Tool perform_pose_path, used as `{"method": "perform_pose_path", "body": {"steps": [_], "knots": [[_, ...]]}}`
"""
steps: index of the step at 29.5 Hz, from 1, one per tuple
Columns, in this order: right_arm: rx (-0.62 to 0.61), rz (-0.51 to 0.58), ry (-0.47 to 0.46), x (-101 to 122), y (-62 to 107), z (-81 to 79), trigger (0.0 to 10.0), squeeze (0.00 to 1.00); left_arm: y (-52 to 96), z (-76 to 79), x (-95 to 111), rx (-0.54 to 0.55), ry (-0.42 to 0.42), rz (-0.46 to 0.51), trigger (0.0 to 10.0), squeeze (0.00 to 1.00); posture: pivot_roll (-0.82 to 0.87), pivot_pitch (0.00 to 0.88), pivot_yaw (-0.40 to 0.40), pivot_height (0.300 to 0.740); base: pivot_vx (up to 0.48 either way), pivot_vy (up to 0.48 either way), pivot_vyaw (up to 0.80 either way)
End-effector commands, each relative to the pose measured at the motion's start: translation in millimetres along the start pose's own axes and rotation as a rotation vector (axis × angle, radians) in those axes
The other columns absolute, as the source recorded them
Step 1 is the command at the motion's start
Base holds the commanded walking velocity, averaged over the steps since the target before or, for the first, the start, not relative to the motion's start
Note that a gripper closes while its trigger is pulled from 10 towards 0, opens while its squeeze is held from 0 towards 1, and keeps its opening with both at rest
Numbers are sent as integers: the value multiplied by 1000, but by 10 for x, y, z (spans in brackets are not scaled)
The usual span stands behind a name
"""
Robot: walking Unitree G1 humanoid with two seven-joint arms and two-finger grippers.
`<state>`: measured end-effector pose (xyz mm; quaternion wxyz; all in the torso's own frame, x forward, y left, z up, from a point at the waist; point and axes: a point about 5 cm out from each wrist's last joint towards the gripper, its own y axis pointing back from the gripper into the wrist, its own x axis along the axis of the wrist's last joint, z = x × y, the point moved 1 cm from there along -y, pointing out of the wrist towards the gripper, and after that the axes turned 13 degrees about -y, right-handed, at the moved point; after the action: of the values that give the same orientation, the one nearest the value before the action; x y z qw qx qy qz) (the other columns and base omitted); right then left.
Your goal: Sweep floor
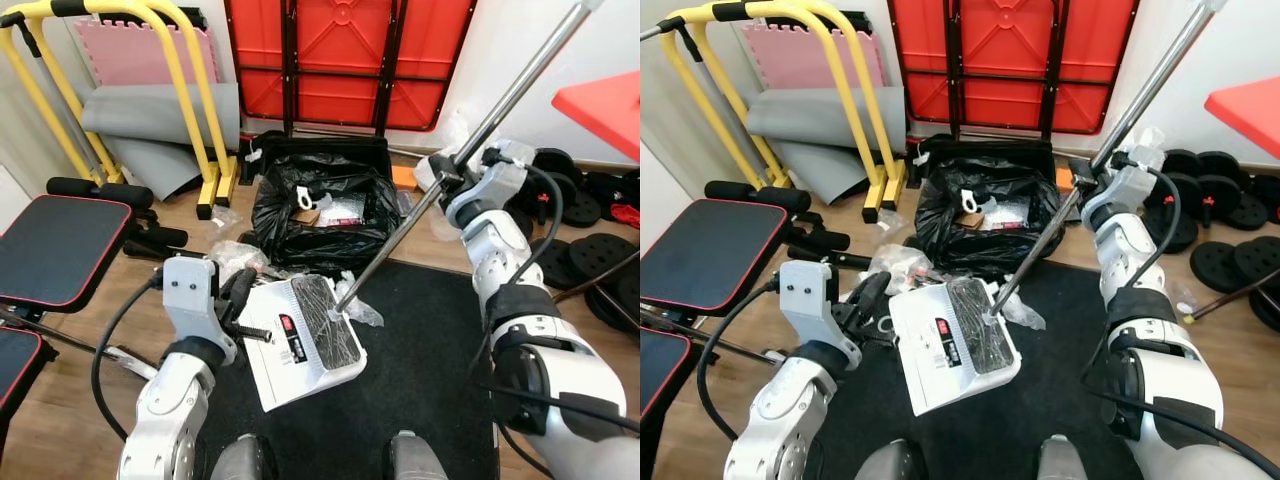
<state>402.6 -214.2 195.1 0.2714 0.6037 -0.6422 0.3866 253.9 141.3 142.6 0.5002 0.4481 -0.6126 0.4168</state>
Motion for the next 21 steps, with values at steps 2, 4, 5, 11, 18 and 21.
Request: {"method": "perform_pose_path", "body": {"steps": [2, 4, 5, 11, 18, 21], "knots": [[35, 65, -29, 136, -15, -63, 10000, 0, 8, -87, -38, 113, -6, -29, 10000, 0, -119, 0, -28, 731, 0, 0, 0], [35, 63, -29, 125, -5, -62, 10000, 0, 2, -99, -40, 113, -9, -26, 10000, 0, -120, 0, -28, 740, 0, 0, 0], [35, 63, -29, 125, -5, -62, 10000, 0, 2, -99, -40, 113, -9, -26, 10000, 0, -120, 0, -28, 740, 0, 0, 0], [24, 47, -19, 80, 30, -40, 10000, 0, 1, -118, -56, 108, -21, -23, 10000, 0, -120, 0, -30, 740, 0, 0, 0], [-46, 22, -24, -35, 109, 65, 10000, 0, 27, -146, -129, 115, -53, -52, 10000, 0, -120, 0, -28, 740, 0, 0, 0], [-110, 14, -47, -85, 148, 145, 10000, 0, 34, -153, -144, 115, -56, -56, 10000, 0, -120, 0, -27, 740, 0, 0, 0]]}}
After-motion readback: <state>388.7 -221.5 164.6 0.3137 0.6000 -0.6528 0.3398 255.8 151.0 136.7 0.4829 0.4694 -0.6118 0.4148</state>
